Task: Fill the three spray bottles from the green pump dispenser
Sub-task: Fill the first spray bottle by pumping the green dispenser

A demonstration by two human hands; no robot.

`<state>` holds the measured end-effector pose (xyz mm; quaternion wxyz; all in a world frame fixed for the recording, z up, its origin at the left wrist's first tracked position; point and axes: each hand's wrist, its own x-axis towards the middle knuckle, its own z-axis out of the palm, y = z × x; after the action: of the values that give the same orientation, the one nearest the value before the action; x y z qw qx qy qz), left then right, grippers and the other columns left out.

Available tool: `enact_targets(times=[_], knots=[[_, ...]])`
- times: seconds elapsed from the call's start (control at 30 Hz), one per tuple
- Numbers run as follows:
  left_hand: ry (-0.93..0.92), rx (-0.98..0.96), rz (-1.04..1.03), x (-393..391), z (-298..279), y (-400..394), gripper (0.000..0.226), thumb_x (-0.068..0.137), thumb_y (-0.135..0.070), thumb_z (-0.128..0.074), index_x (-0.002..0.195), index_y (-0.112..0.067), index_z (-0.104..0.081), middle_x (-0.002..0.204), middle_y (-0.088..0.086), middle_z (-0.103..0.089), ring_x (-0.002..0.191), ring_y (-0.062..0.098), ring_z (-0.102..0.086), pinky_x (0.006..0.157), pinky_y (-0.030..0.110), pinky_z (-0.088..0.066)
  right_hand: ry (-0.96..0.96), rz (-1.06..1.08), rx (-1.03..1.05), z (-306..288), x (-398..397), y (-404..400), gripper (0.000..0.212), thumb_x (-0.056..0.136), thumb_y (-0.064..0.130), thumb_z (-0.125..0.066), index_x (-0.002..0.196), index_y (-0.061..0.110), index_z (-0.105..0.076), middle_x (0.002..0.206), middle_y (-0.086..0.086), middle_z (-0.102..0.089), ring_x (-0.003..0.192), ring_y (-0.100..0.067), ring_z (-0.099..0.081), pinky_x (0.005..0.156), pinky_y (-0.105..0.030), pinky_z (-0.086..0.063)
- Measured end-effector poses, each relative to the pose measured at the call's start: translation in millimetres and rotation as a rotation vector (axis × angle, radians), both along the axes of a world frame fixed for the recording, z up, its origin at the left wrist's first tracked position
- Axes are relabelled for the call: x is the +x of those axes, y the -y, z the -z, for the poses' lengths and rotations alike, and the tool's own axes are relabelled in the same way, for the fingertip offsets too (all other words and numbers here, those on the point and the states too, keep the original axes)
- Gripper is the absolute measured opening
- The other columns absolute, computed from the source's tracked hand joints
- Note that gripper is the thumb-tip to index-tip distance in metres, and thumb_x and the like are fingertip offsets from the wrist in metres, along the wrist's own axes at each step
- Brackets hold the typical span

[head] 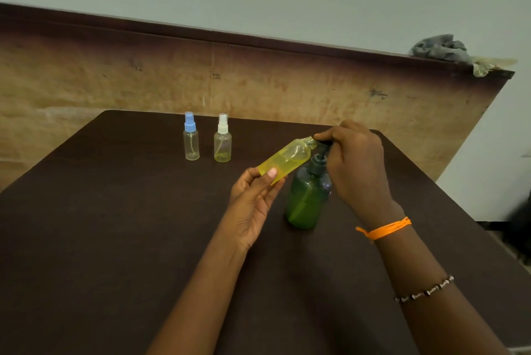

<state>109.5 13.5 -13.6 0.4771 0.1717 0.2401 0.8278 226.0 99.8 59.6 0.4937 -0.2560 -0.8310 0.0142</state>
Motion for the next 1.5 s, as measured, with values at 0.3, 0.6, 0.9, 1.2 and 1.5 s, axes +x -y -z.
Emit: enact_targets(times=[0.3, 0.6, 0.9, 1.2, 1.5], knots=[[0.007, -0.010, -0.002, 0, 1, 0, 0.025, 0.067, -0.008, -0.064, 0.090, -0.008, -0.054, 0.097, 0.008, -0.069, 0.091, 0.017, -0.068, 0.074, 0.020, -0.055, -0.108, 0.057, 0.124, 25, -7, 6, 0.033, 0.082, 0.003, -0.036, 0.080, -0.006, -0.067, 0.074, -0.018, -0.058, 0.074, -0.025, -0.050, 0.063, -0.028, -0.040], [-0.003, 0.001, 0.002, -1, 0, 0, 0.024, 0.068, -0.009, -0.064, 0.091, -0.008, -0.055, 0.093, 0.006, -0.070, 0.089, 0.015, -0.069, 0.074, 0.020, -0.055, -0.047, 0.129, 0.100, 19, -10, 12, 0.031, 0.083, 0.005, -0.036, 0.080, -0.006, -0.064, 0.077, -0.018, -0.056, 0.073, -0.032, -0.051, 0.062, -0.033, -0.040], [0.005, 0.007, 0.010, 1, -2, 4, 0.022, 0.070, -0.009, -0.062, 0.091, -0.008, -0.056, 0.087, 0.003, -0.072, 0.084, 0.011, -0.069, 0.072, 0.019, -0.055, 0.095, 0.149, 0.038, -3, -5, 12, 0.031, 0.073, 0.004, -0.039, 0.080, -0.003, -0.068, 0.081, -0.016, -0.060, 0.079, -0.035, -0.056, 0.060, -0.032, -0.042], [0.013, -0.008, -0.009, 0, -2, 3, 0.024, 0.070, -0.009, -0.063, 0.093, -0.006, -0.056, 0.091, 0.004, -0.071, 0.088, 0.012, -0.069, 0.074, 0.020, -0.055, -0.016, 0.166, 0.159, 22, -11, 14, 0.026, 0.078, 0.002, -0.038, 0.074, -0.004, -0.063, 0.073, -0.016, -0.057, 0.067, -0.030, -0.051, 0.061, -0.027, -0.033], [0.012, -0.013, 0.005, -1, -4, 2, 0.023, 0.070, -0.012, -0.063, 0.091, -0.009, -0.054, 0.088, 0.002, -0.072, 0.087, 0.012, -0.069, 0.072, 0.020, -0.056, -0.044, 0.167, 0.103, 10, -14, 12, 0.019, 0.074, -0.002, -0.046, 0.071, -0.002, -0.065, 0.071, -0.012, -0.059, 0.067, -0.029, -0.055, 0.056, -0.032, -0.044]])
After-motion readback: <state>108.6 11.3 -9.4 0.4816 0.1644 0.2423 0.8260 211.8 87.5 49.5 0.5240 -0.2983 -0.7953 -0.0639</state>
